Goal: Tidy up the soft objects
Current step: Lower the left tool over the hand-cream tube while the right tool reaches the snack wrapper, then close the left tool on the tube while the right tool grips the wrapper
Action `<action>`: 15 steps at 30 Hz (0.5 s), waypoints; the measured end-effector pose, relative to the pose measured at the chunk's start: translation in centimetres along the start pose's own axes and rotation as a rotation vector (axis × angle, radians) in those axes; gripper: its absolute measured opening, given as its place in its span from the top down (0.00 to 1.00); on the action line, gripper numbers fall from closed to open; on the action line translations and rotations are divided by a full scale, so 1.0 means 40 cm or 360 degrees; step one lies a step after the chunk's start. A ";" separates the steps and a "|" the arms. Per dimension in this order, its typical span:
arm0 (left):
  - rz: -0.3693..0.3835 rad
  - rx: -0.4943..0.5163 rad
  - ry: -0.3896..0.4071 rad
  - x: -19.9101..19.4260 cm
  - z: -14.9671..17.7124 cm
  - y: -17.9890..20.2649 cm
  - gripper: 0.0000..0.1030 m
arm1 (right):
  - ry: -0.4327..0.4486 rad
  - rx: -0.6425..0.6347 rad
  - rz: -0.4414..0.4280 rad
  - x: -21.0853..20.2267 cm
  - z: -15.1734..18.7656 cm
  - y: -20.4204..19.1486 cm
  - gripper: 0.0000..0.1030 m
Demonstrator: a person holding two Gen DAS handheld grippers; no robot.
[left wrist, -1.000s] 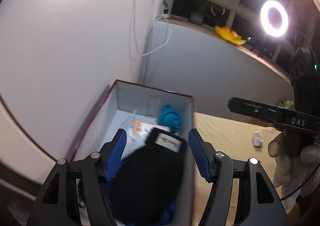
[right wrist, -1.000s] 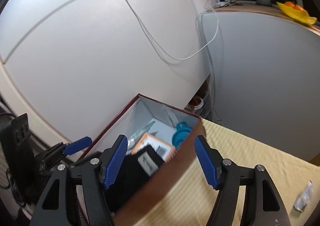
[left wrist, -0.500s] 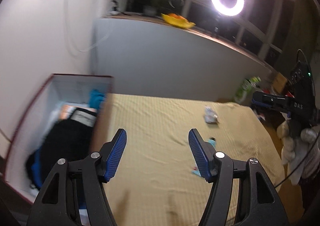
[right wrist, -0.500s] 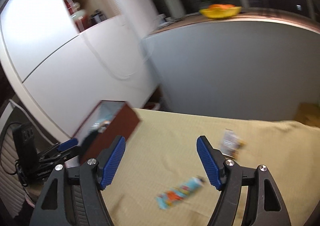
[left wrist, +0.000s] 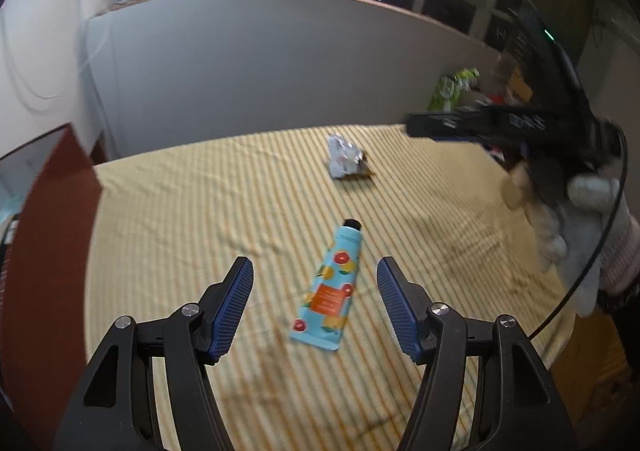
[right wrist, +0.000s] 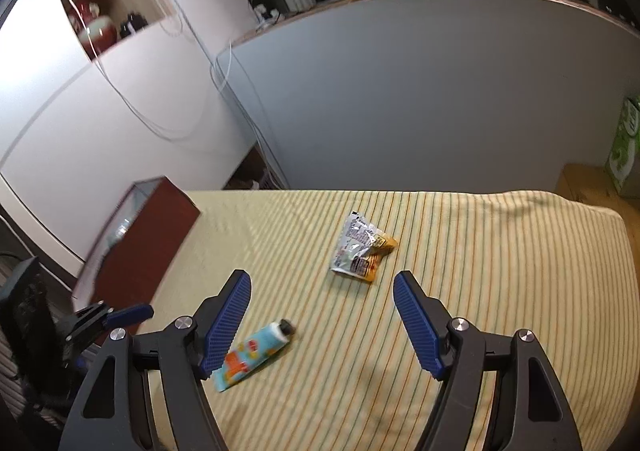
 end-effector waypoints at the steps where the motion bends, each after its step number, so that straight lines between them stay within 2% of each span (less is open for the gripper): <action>1: -0.0006 0.0016 -0.0018 0.016 0.001 0.006 0.38 | -0.0023 -0.0018 0.0001 0.023 -0.007 0.000 0.32; 10: 0.0002 0.0102 -0.0129 0.126 0.005 0.037 0.38 | -0.0139 -0.0183 0.0172 0.174 -0.038 0.002 0.32; 15: 0.0022 0.0124 -0.0151 0.160 0.012 0.052 0.38 | -0.0162 -0.0190 0.0202 0.222 -0.045 0.017 0.32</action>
Point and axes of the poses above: each gripper's, at about its wrist camera, not at the fingertips, and x roughly the way its jaws point, y to its right, z to its underside, the point moved 3 cm from there along x, roughly the way its jaws point, and after that the axes turned 1 degree about -y, right-handed, at the moved point
